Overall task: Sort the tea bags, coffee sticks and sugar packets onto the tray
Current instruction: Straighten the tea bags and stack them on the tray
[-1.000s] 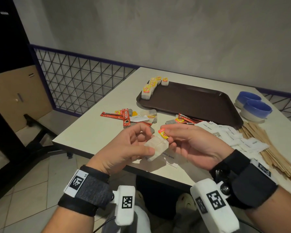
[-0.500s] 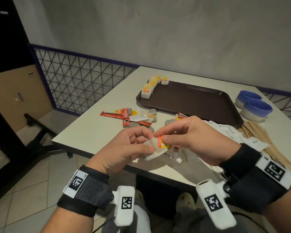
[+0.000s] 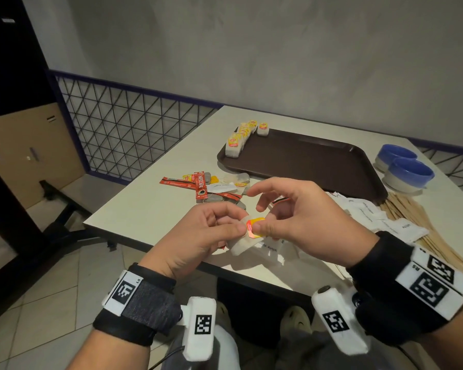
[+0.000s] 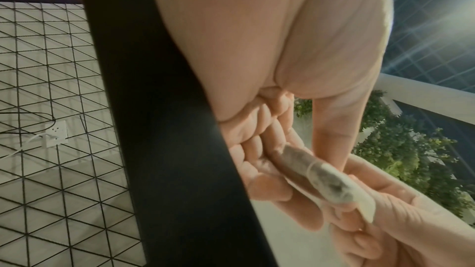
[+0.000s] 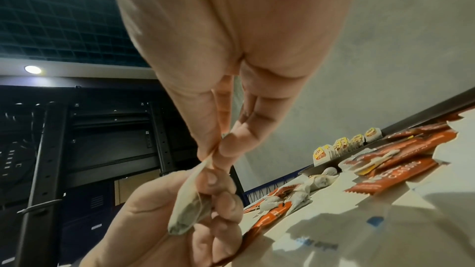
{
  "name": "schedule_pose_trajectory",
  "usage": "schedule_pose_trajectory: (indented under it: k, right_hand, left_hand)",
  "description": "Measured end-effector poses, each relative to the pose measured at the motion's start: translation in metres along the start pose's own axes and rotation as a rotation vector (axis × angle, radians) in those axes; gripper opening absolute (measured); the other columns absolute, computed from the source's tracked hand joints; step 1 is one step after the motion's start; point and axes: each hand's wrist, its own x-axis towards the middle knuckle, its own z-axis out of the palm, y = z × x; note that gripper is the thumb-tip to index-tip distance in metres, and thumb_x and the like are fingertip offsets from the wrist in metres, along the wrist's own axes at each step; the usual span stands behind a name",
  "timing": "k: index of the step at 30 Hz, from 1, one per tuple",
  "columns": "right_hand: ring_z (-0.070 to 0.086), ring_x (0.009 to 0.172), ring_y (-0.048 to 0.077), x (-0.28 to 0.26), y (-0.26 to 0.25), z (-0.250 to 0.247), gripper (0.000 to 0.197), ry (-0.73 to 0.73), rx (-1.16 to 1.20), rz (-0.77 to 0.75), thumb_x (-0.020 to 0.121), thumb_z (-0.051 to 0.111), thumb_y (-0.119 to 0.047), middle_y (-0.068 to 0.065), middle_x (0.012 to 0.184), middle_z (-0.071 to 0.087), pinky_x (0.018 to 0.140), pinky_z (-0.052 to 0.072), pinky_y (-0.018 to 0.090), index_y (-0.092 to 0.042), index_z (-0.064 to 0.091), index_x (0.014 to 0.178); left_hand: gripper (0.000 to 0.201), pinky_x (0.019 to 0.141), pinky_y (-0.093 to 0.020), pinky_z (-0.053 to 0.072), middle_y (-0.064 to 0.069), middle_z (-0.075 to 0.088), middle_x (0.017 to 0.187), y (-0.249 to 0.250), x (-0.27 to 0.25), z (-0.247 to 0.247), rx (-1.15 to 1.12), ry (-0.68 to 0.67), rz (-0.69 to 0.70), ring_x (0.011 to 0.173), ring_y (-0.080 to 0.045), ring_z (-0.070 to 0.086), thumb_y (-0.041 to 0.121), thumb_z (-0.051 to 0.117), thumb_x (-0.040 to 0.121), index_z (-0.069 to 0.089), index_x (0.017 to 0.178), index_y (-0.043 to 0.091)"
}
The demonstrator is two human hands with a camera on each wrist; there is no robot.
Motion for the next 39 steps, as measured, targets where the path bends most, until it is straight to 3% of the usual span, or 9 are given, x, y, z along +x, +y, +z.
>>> schedule_pose_trajectory:
  k: [6, 13, 15, 17, 18, 23, 30, 36, 39]
  right_hand:
    - [0.069, 0.065, 0.022, 0.000, -0.002, -0.001, 0.045, -0.018, -0.045, -0.009, 0.078, 0.087, -0.008, -0.001, 0.093, 0.066, 0.061, 0.061, 0.033, -0.027, 0.070, 0.116]
    - [0.071, 0.062, 0.020, 0.001, -0.001, 0.000, 0.044, 0.002, -0.115, -0.027, 0.076, 0.089, -0.018, 0.000, 0.090, 0.067, 0.061, 0.062, 0.038, -0.026, 0.070, 0.115]
    - [0.073, 0.063, 0.025, 0.001, 0.001, 0.002, 0.040, 0.064, -0.002, 0.023, 0.074, 0.088, -0.030, 0.007, 0.086, 0.070, 0.061, 0.062, 0.039, -0.022, 0.070, 0.110]
    - [0.075, 0.070, 0.033, 0.000, 0.003, 0.003, 0.043, 0.072, 0.132, 0.128, 0.076, 0.082, -0.038, 0.017, 0.087, 0.072, 0.065, 0.063, 0.040, -0.014, 0.070, 0.109]
    - [0.075, 0.073, 0.035, -0.001, 0.005, 0.003, 0.041, 0.046, 0.177, 0.174, 0.079, 0.080, -0.037, 0.021, 0.089, 0.073, 0.065, 0.063, 0.039, -0.009, 0.071, 0.107]
    - [0.069, 0.067, 0.028, -0.005, 0.010, 0.006, 0.019, -0.047, 0.326, 0.264, 0.089, 0.075, -0.012, 0.024, 0.082, 0.072, 0.061, 0.059, 0.032, 0.007, 0.074, 0.095]
    - [0.067, 0.063, 0.024, -0.001, 0.008, 0.007, 0.023, -0.041, 0.304, 0.324, 0.090, 0.076, -0.015, 0.016, 0.074, 0.070, 0.059, 0.054, 0.034, 0.007, 0.072, 0.092]
    - [0.066, 0.061, 0.023, 0.001, 0.009, 0.003, 0.025, 0.003, 0.275, 0.345, 0.088, 0.078, -0.014, 0.015, 0.070, 0.067, 0.056, 0.052, 0.031, 0.009, 0.069, 0.090]
    - [0.067, 0.062, 0.025, 0.001, 0.009, 0.004, 0.025, 0.015, 0.289, 0.352, 0.088, 0.077, -0.010, 0.014, 0.072, 0.067, 0.060, 0.053, 0.035, 0.011, 0.065, 0.092]
  left_hand:
    - [0.016, 0.059, -0.020, 0.055, -0.013, 0.077, 0.086, 0.000, -0.001, 0.000, -0.016, 0.043, -0.014, 0.069, -0.021, 0.074, 0.010, 0.068, 0.087, 0.076, 0.101, 0.005]
    - [0.013, 0.050, -0.012, 0.045, -0.005, 0.074, 0.076, -0.003, -0.001, 0.000, 0.058, 0.072, 0.010, 0.058, -0.006, 0.063, 0.006, 0.073, 0.086, 0.075, 0.099, 0.007]
    - [0.013, 0.066, -0.025, 0.056, -0.014, 0.075, 0.083, -0.004, -0.001, -0.002, 0.063, 0.117, 0.028, 0.068, -0.017, 0.069, 0.008, 0.078, 0.086, 0.075, 0.099, 0.007]
    - [0.022, 0.085, -0.054, 0.054, -0.026, 0.075, 0.100, -0.004, 0.000, -0.002, 0.051, 0.138, 0.029, 0.090, -0.041, 0.070, 0.014, 0.082, 0.086, 0.075, 0.105, 0.007]
    - [0.024, 0.087, -0.056, 0.051, -0.026, 0.074, 0.102, -0.004, -0.001, -0.002, 0.036, 0.149, 0.030, 0.094, -0.042, 0.068, 0.016, 0.083, 0.085, 0.075, 0.106, 0.008]
    - [0.032, 0.078, -0.046, 0.051, -0.025, 0.072, 0.095, -0.007, 0.002, -0.003, 0.002, 0.156, 0.012, 0.087, -0.035, 0.059, 0.022, 0.087, 0.078, 0.073, 0.106, 0.014]
    - [0.026, 0.053, -0.016, 0.041, -0.014, 0.070, 0.083, -0.006, 0.001, -0.004, 0.066, 0.116, 0.024, 0.061, -0.012, 0.053, 0.019, 0.081, 0.083, 0.070, 0.105, 0.011]
    - [0.035, 0.059, -0.021, 0.051, -0.015, 0.074, 0.092, -0.003, 0.000, -0.003, -0.008, 0.096, 0.028, 0.069, -0.016, 0.067, 0.005, 0.081, 0.077, 0.058, 0.102, 0.010]
    - [0.030, 0.054, -0.019, 0.045, 0.002, 0.069, 0.078, -0.002, 0.001, -0.002, 0.099, 0.112, 0.027, 0.060, -0.007, 0.061, 0.005, 0.082, 0.077, 0.054, 0.087, 0.011]
